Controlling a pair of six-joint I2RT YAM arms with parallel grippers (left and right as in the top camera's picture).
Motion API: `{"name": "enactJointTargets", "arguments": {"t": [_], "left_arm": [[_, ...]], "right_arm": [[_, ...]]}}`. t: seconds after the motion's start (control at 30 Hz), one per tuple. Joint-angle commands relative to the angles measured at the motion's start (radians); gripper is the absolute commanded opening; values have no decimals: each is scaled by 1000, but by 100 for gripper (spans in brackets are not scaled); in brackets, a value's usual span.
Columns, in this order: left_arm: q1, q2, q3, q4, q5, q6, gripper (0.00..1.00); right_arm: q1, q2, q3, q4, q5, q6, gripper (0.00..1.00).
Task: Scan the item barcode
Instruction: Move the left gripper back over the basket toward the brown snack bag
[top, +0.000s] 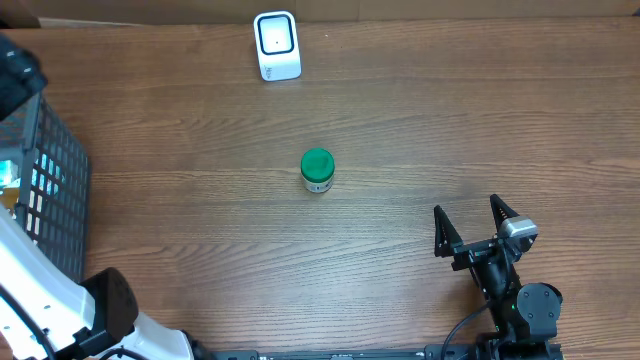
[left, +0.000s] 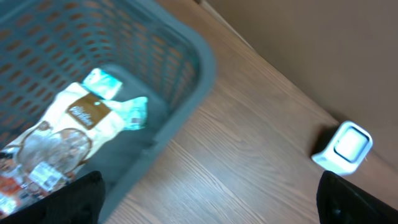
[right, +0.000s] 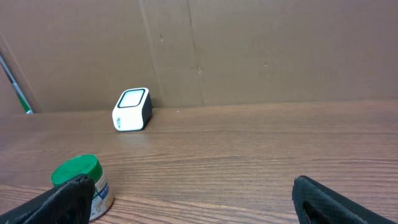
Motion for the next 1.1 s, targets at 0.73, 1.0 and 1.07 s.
{"name": "enactJointTargets", "arguments": {"t": [0.73, 1.0, 1.07], "left_arm": [[375, -23, -282, 16, -3, -74, 100], [377, -23, -410, 70, -84, -106, 100], [377, -23, -454, 103, -84, -101, 100]], "right_arm": [[5, -7, -11, 5, -1, -1, 100], [5, -7, -11, 6, -1, -1, 100], [5, -7, -11, 6, -1, -1, 100]]}}
